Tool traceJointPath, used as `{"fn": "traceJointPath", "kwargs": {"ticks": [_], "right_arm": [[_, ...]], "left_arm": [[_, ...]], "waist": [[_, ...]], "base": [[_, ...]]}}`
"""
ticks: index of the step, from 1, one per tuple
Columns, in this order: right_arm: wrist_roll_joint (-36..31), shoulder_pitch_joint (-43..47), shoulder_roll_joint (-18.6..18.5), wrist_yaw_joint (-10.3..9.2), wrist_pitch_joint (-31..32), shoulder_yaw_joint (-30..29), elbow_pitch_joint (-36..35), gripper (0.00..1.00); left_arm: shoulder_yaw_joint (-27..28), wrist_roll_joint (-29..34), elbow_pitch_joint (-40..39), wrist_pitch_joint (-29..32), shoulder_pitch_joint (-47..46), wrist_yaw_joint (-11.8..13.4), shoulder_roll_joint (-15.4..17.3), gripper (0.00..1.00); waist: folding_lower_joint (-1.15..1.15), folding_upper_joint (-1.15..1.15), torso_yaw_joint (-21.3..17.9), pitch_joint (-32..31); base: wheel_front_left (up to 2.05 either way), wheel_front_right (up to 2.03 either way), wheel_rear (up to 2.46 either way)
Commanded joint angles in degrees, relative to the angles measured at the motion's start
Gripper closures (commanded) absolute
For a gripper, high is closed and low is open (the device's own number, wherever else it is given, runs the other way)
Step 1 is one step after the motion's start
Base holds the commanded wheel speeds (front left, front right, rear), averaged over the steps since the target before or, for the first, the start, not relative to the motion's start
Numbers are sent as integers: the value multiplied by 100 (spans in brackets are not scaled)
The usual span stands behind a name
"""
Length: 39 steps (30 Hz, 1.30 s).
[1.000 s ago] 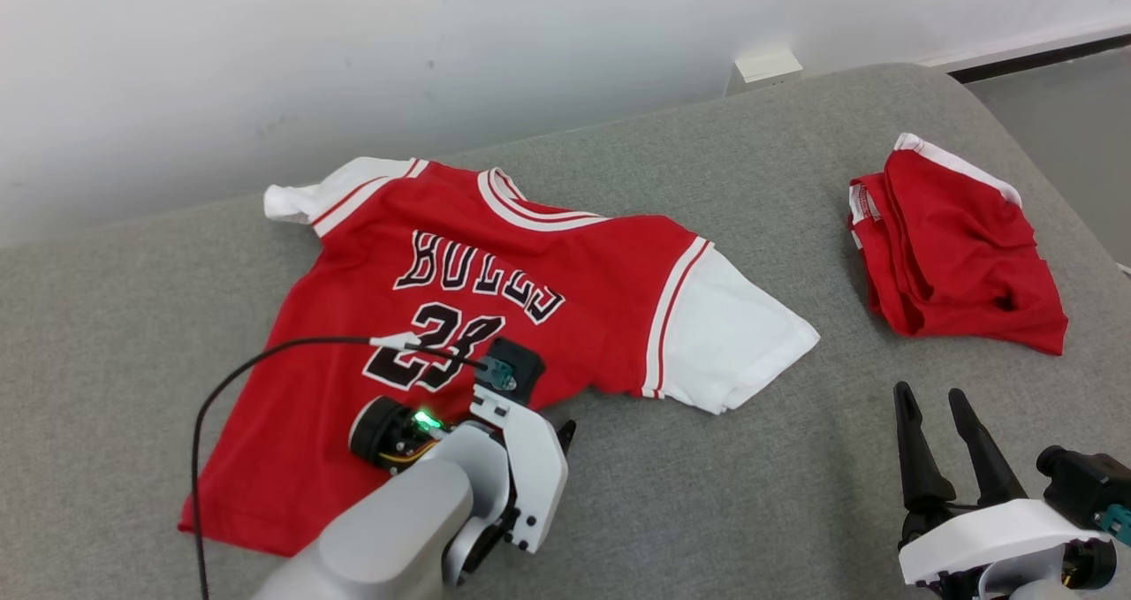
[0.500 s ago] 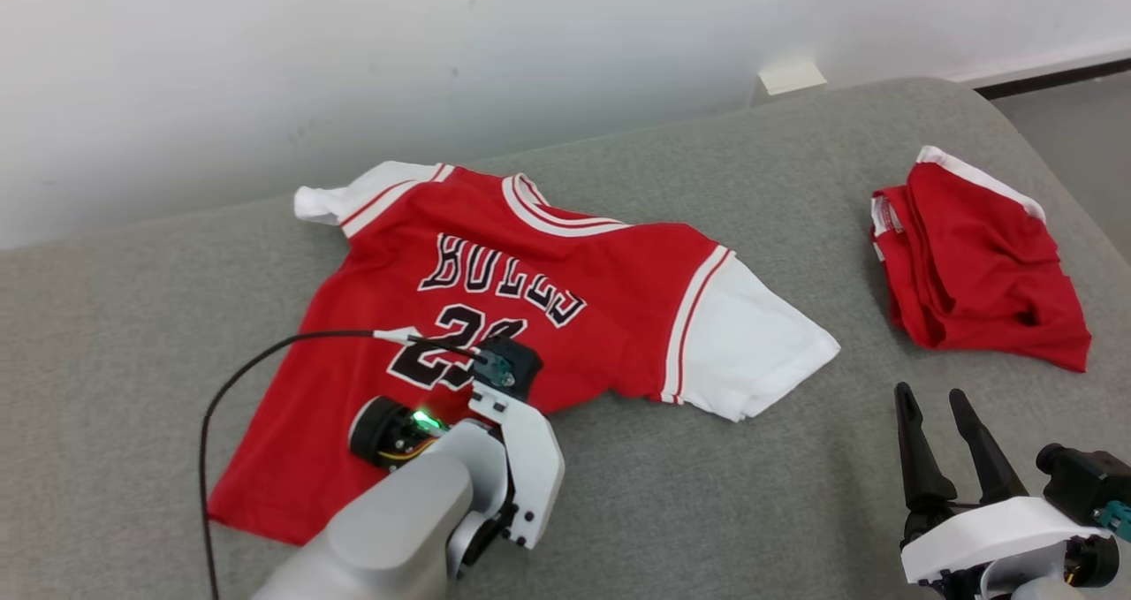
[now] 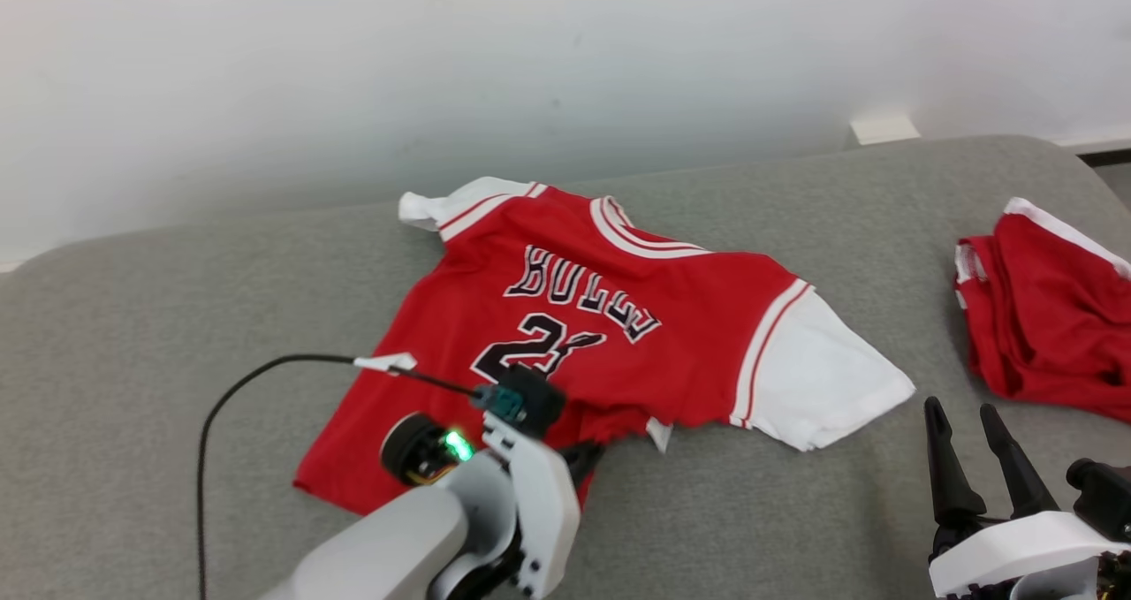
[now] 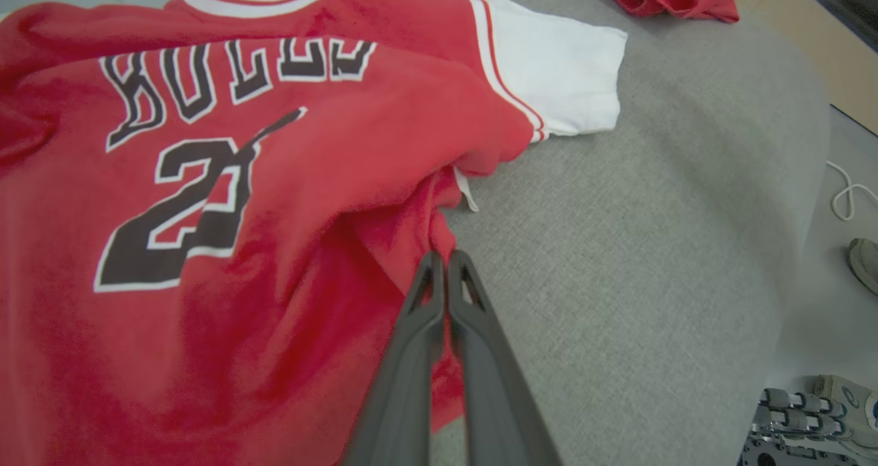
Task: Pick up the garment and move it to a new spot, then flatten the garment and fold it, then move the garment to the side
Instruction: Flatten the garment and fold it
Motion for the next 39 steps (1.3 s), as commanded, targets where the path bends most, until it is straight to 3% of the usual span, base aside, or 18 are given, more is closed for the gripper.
{"fn": "traceJointPath", "kwargs": {"ticks": [1,5,6,14,18,21,22,23,27,33,39], "right_arm": [[-64,123,-38,-12,32,-62,-56,0],[-118,193,-51,-12,90,-167,-149,0],[-118,193,-51,-12,90,-167,-149,0],[-203,351,-55,-12,282,-284,-306,0],[-220,388,-52,-12,382,-322,-359,0],[-230,437,-35,-12,435,-342,-389,0],[-230,442,-27,-12,446,-347,-403,0],[-242,443,-17,-12,463,-348,-412,0],[-265,466,12,-12,490,-353,-441,0],[-278,471,35,-12,513,-370,-460,0],[-282,278,82,-12,507,-293,-485,0]], "left_arm": [[-11,-113,-521,206,279,4,354,100],[16,-257,-1539,571,605,223,1061,100],[16,-257,-1539,571,605,223,1061,100],[208,-638,-3103,1123,1294,815,2215,100],[222,-678,-3341,1277,1593,1078,2596,100],[238,-868,-3421,1194,1796,1122,2561,100],[247,-916,-3433,1133,1841,1115,2497,20],[248,-951,-3427,1079,1885,1105,2455,0],[334,-975,-3415,841,1919,1101,2362,0],[733,-875,-3398,588,1655,1347,2586,0],[1157,-1129,-2564,486,1159,1092,2603,0]], "waist": [[0,0,203,-60],[0,0,387,-60],[0,0,387,-60],[0,0,647,-116],[0,0,705,-124],[0,0,727,-133],[0,0,730,-133],[0,0,729,-135],[0,0,713,-167],[0,0,656,-175],[0,0,475,-61]], "base": [[0,0,0],[0,0,0],[0,0,0],[0,0,0],[0,0,0],[0,0,0],[0,0,0],[0,0,0],[0,0,0],[0,0,0],[0,0,0]]}}
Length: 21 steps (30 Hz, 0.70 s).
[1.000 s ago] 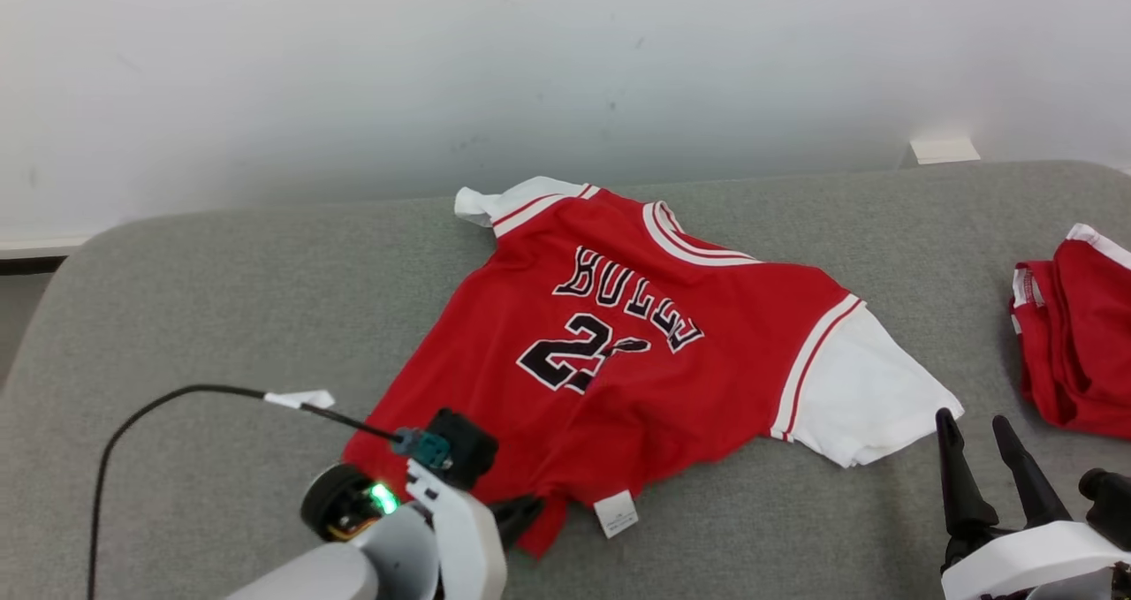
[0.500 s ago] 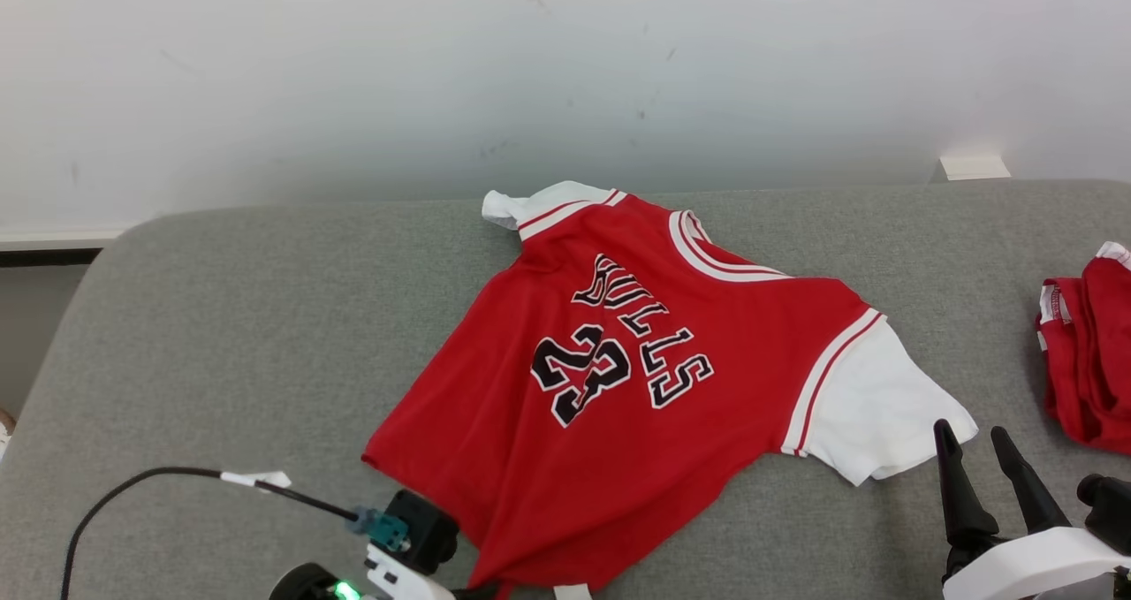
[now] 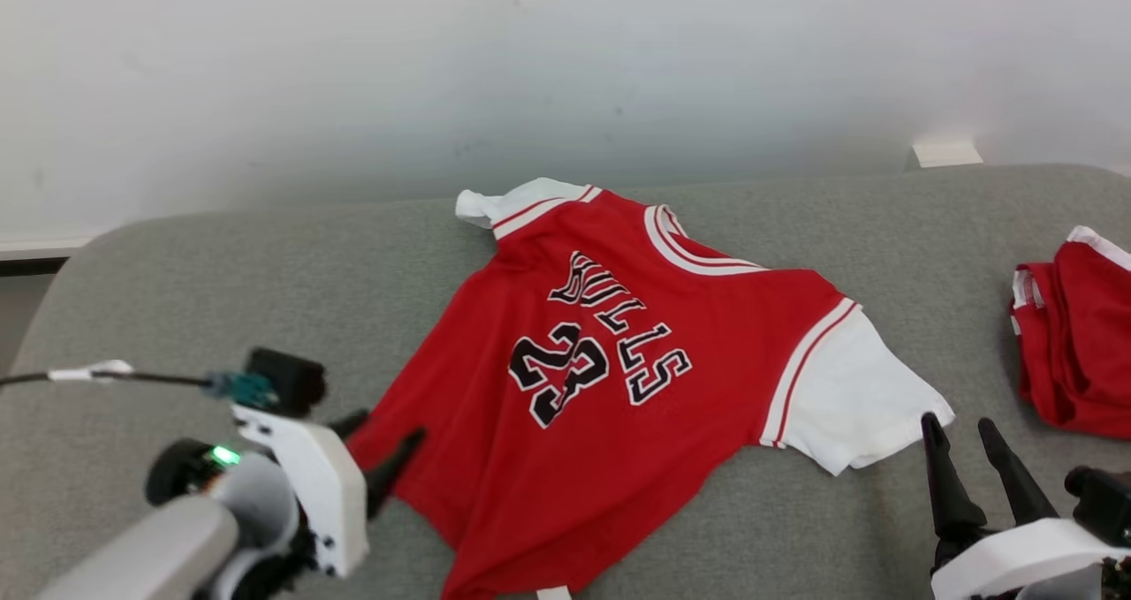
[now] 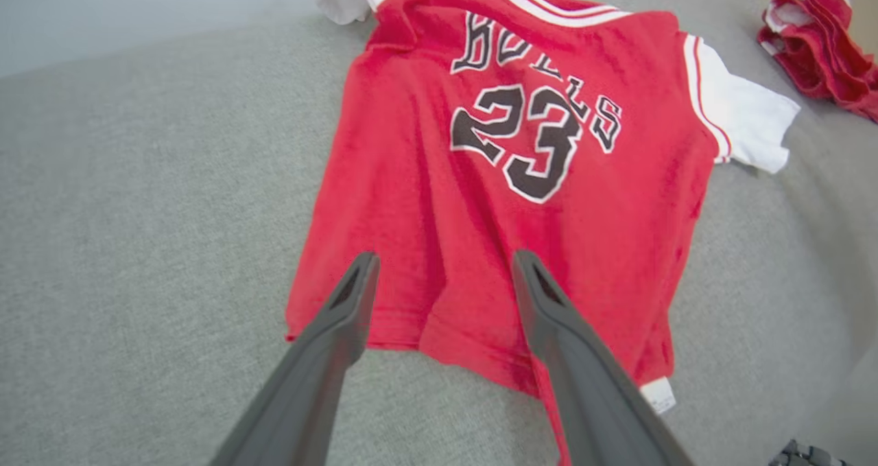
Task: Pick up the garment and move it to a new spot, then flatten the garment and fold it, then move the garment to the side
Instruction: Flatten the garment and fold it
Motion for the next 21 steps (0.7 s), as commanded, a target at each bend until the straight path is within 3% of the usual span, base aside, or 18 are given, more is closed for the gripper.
{"fn": "traceJointPath", "kwargs": {"ticks": [1,12,21], "right_arm": [[-5,-131,5,-12,-25,9,-31,0],[113,-305,86,-12,-217,108,178,0],[196,-423,82,-12,-352,248,375,0]], "left_arm": [[101,-122,372,-7,-202,-138,-28,0],[-28,-701,2649,1248,-1014,-1327,26,0],[-395,-925,3477,2528,-1206,-1619,-178,0]], "waist": [[0,0,-124,76],[0,0,-822,352],[0,0,-1106,382]], "base": [[0,0,0],[0,0,0],[0,0,0]]}}
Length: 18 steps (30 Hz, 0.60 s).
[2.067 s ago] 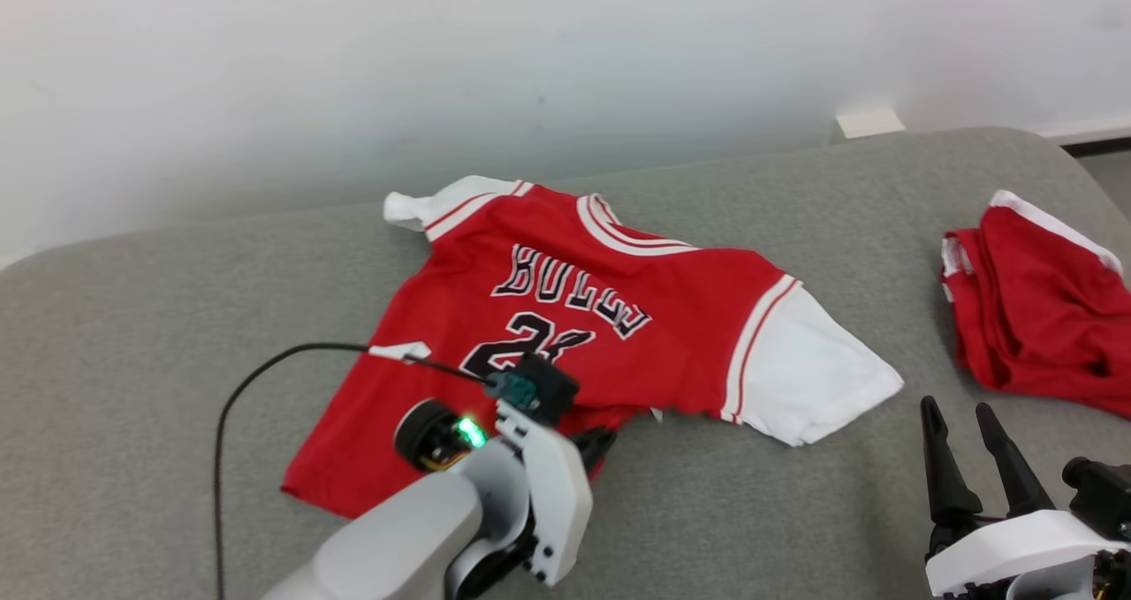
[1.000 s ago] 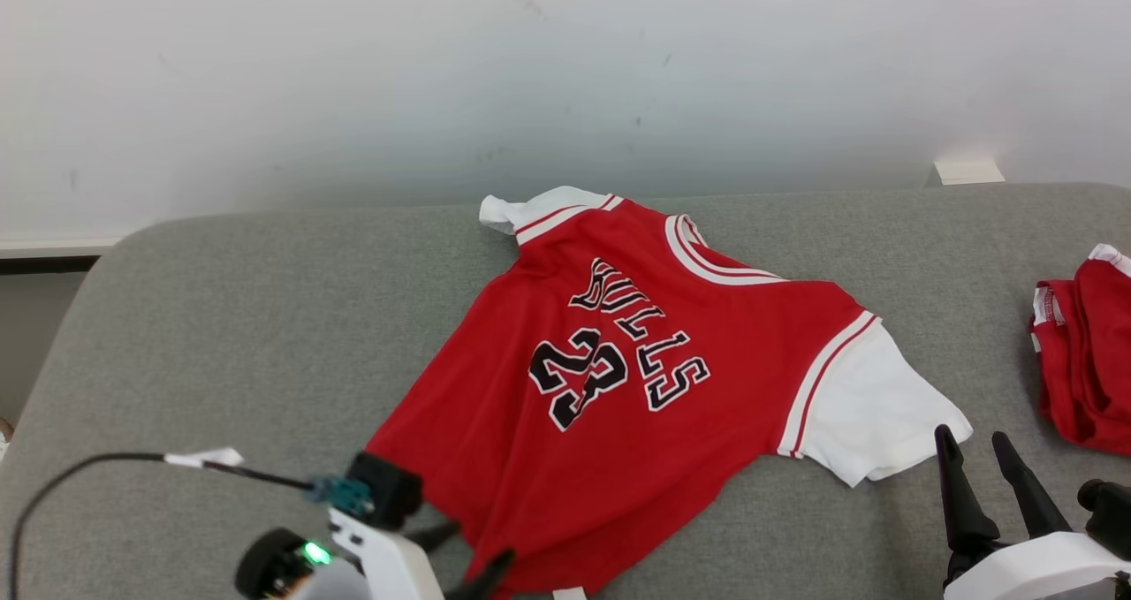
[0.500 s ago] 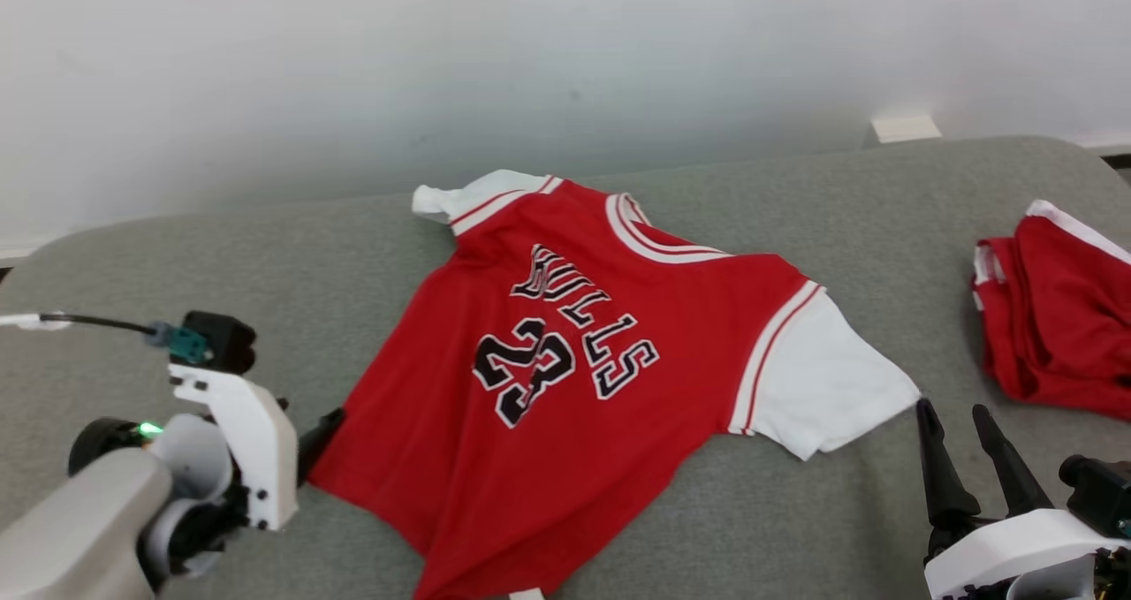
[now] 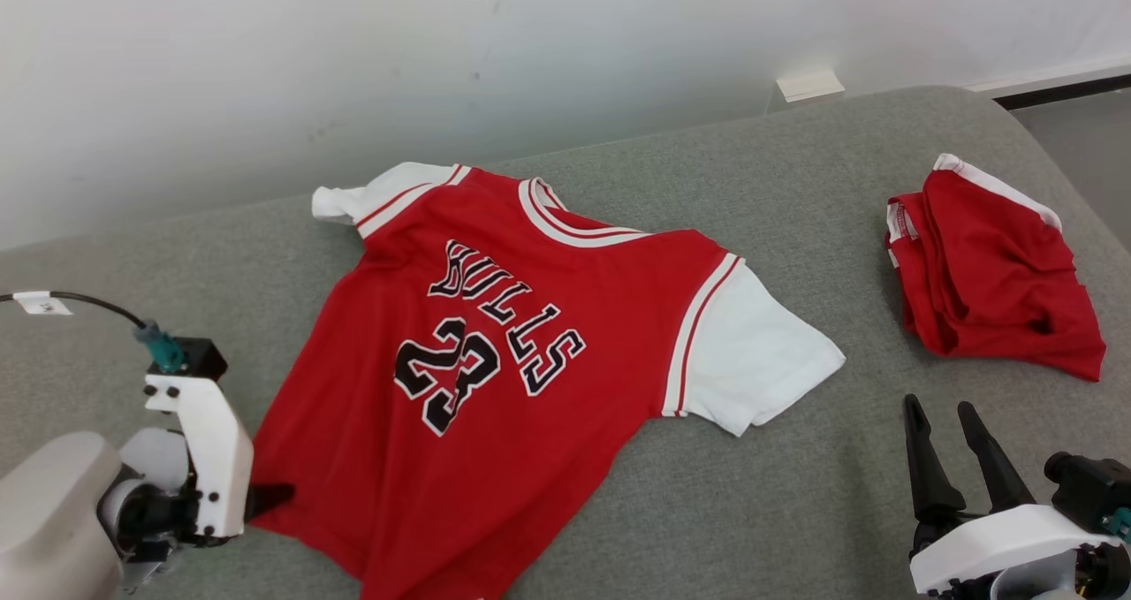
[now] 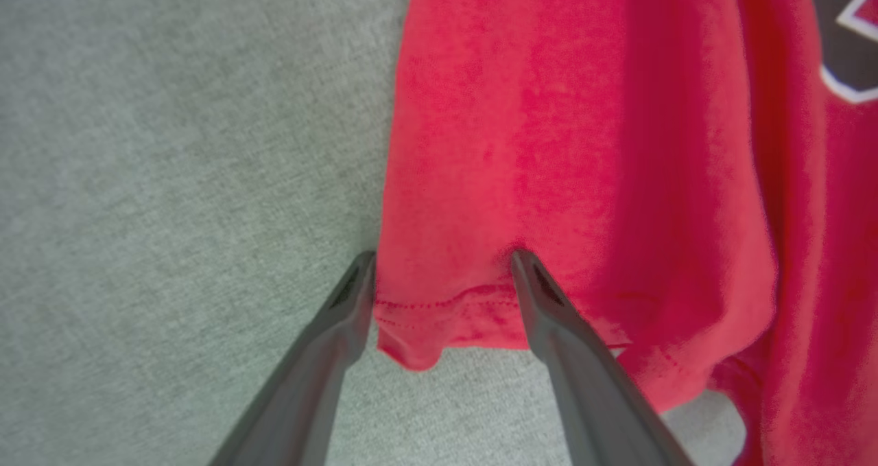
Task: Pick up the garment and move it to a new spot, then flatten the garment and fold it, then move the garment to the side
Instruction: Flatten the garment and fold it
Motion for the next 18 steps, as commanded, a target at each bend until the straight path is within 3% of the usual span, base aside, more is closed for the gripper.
{"fn": "traceJointPath", "kwargs": {"ticks": [1,5,6,7,18], "right_arm": [[52,-50,-41,-12,-57,12,46,0],[93,-87,-52,-12,-95,74,117,0],[101,-94,-49,-12,-111,88,139,0],[103,-102,-49,-12,-123,99,154,0],[128,-187,-124,-12,-194,171,166,0]], "left_arm": [[-147,156,117,108,-9,-15,-78,0],[-299,62,311,484,3,-40,-183,0],[-320,64,313,520,-2,-53,-193,75],[-326,70,315,533,-15,-59,-199,100],[-100,454,299,116,-834,-22,270,100]], "waist": [[0,0,-45,3],[0,0,-102,-5],[0,0,-112,-6],[0,0,-120,-6],[0,0,-210,232]], "base": [[0,0,0],[0,0,0],[0,0,0],[0,0,0],[0,0,0]]}}
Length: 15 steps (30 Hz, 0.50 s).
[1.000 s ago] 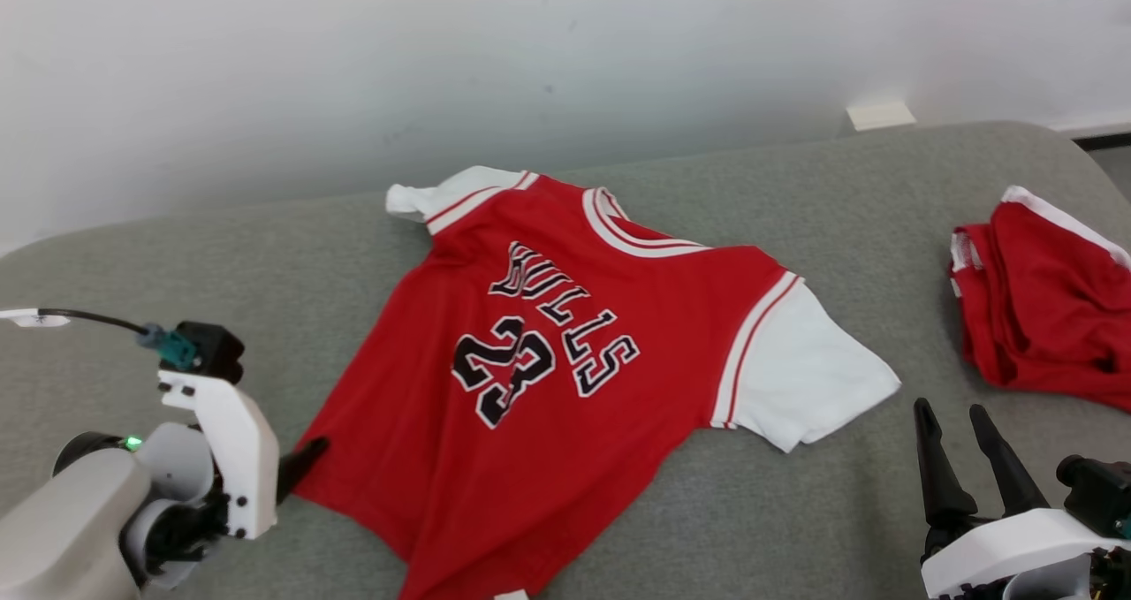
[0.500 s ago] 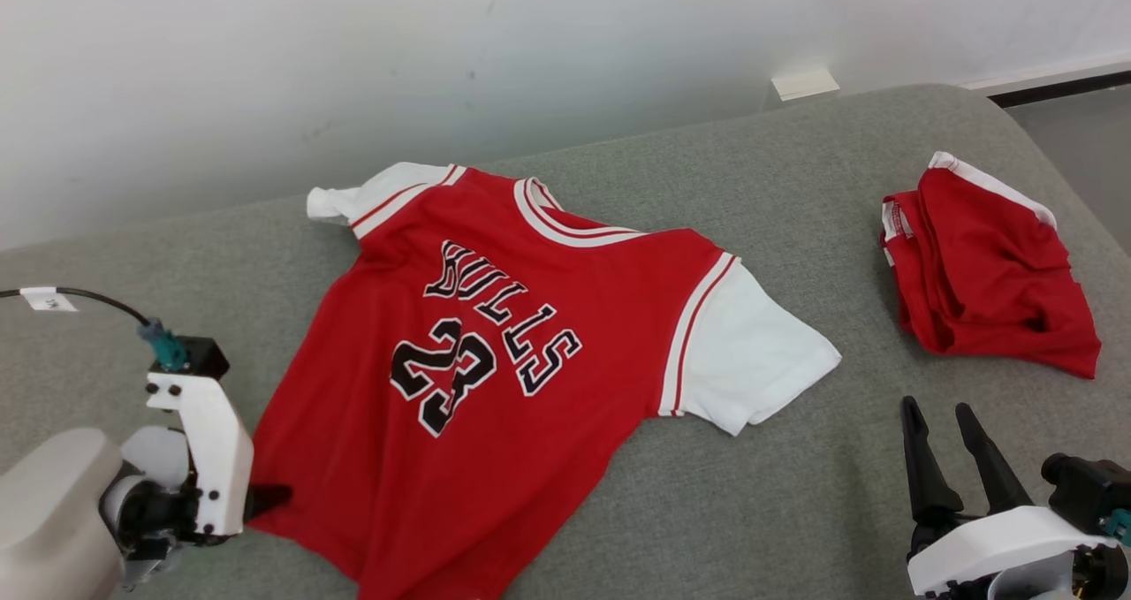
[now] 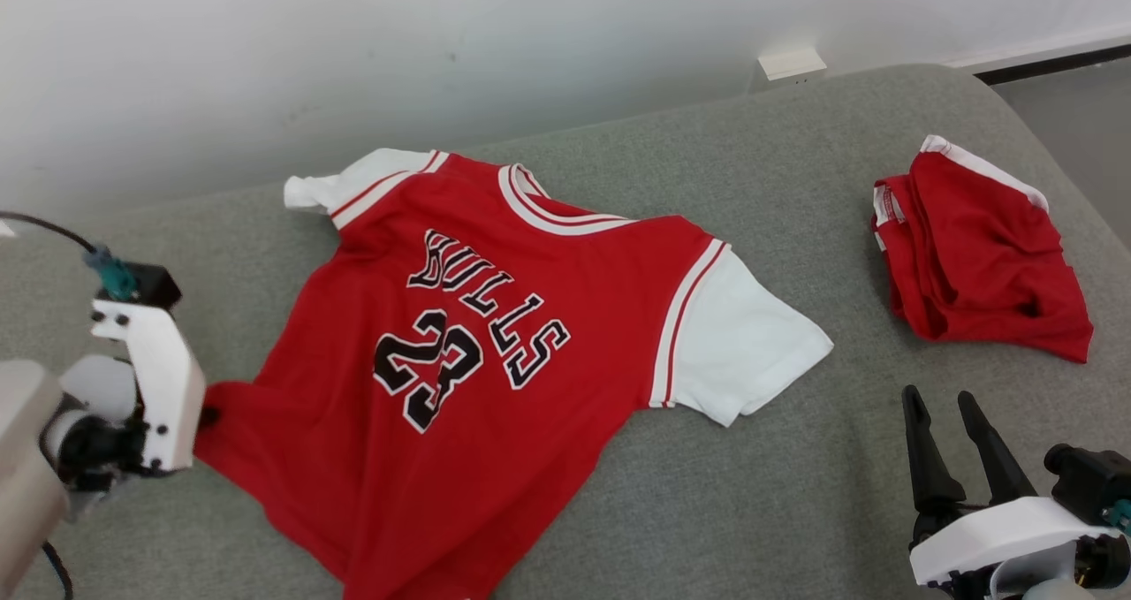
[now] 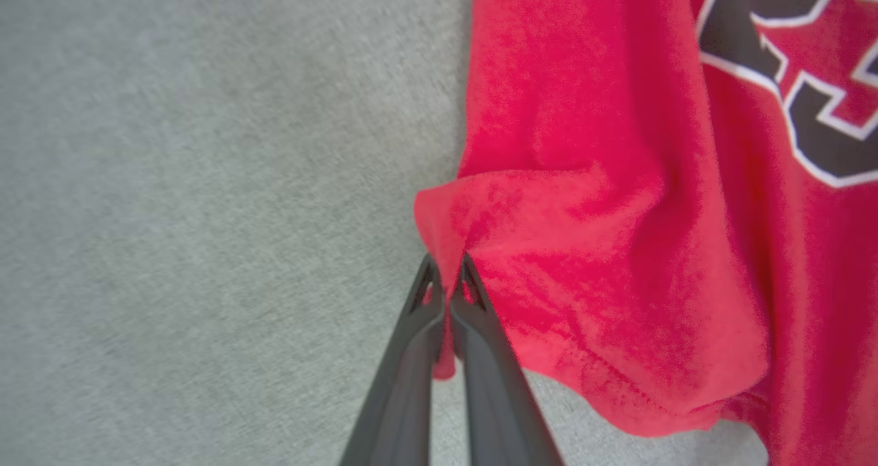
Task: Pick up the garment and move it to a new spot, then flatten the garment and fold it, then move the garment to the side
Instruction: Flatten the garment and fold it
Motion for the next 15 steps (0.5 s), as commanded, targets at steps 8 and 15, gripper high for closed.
{"fn": "traceJointPath", "kwargs": {"ticks": [8,15], "right_arm": [[14,-220,8,-12,-83,130,-42,0],[70,-406,43,-12,-176,223,-25,0]], "left_arm": [[198,583,304,-620,-794,352,436,100],[348,1053,922,-1646,-1310,766,483,100]], "waist": [[0,0,-277,513],[0,0,-552,820]], "base": [[0,0,0],[0,0,0]]}}
